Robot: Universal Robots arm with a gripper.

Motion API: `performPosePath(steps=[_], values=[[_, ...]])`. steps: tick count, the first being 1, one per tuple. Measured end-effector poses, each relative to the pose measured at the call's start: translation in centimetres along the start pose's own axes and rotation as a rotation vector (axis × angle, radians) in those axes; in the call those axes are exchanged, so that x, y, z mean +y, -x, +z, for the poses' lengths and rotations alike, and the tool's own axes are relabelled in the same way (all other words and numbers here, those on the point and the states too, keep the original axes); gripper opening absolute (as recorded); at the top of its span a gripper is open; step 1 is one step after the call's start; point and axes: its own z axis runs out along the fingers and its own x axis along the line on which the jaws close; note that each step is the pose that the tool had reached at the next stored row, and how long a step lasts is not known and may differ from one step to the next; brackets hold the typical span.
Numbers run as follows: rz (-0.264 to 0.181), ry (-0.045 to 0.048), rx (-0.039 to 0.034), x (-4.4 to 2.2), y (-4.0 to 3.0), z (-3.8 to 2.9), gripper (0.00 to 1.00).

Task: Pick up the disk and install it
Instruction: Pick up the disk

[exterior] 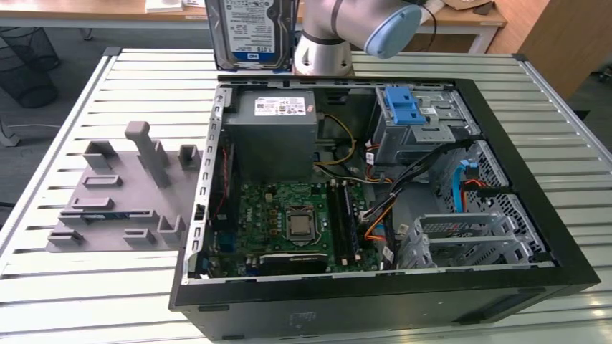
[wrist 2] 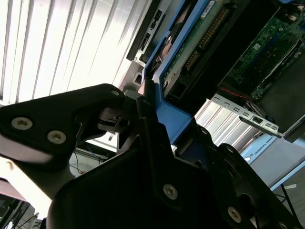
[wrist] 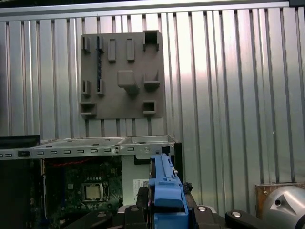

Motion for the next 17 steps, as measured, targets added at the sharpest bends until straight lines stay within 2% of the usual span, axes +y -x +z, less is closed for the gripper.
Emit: performPosePath(steps=[6, 17], values=[[0.000, 0.0000, 0.0000, 0.22, -0.02, 0.00, 0.37], [0.000, 0.0000, 0.0000, 0.10, -0.01, 0.02, 0.37]])
